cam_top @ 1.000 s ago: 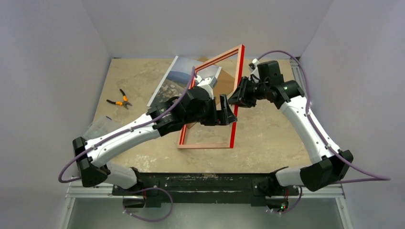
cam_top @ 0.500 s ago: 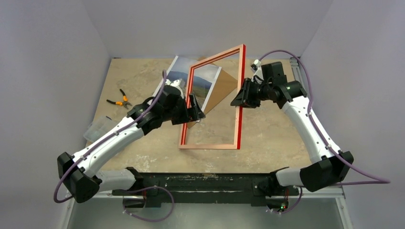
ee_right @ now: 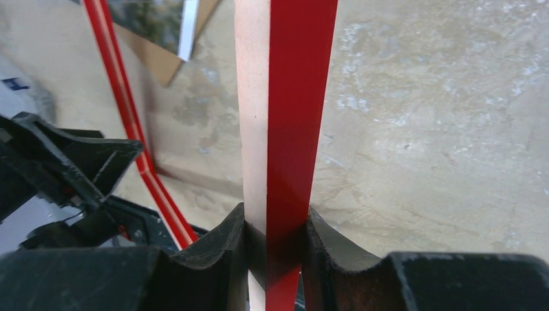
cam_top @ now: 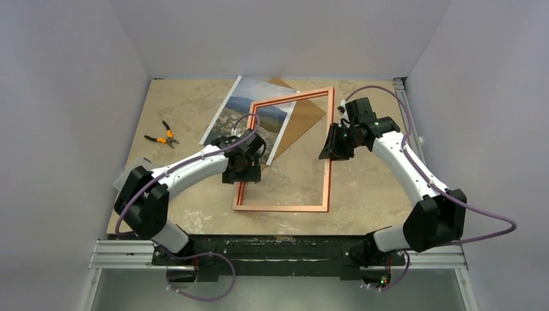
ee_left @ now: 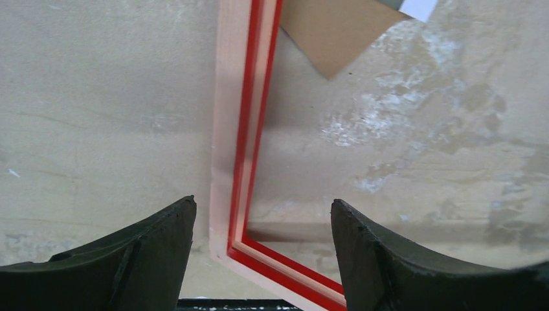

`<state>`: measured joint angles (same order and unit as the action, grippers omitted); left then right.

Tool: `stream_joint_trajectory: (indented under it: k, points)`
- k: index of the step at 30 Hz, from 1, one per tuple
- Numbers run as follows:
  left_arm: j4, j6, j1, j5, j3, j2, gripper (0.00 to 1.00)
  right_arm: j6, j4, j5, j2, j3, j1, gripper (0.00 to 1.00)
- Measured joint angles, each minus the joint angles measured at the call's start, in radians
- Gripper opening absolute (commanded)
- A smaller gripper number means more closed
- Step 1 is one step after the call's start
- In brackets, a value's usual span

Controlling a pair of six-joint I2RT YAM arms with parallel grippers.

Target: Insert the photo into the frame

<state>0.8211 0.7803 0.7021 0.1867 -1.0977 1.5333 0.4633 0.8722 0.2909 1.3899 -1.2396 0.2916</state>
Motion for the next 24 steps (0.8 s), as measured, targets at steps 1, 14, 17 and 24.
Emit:
stream_joint_trajectory:
  k: [1, 14, 17, 24]
  points:
    - [0.008, -0.002, -0.001, 0.015, 0.000, 0.013, 0.73, -0.002, 0.000, -0.014, 0.008, 0.005, 0.000, 0.00]
    - [-0.071, -0.019, -0.062, 0.013, 0.087, 0.100, 0.52, -0.031, -0.004, -0.183, 0.067, 0.031, 0.001, 0.00]
    - [-0.145, -0.029, -0.071, -0.041, 0.118, 0.112, 0.37, -0.036, -0.006, -0.201, 0.075, 0.037, 0.002, 0.00]
    - [-0.209, -0.066, -0.075, -0.130, 0.117, 0.122, 0.00, -0.054, -0.027, -0.261, 0.097, 0.047, 0.000, 0.02]
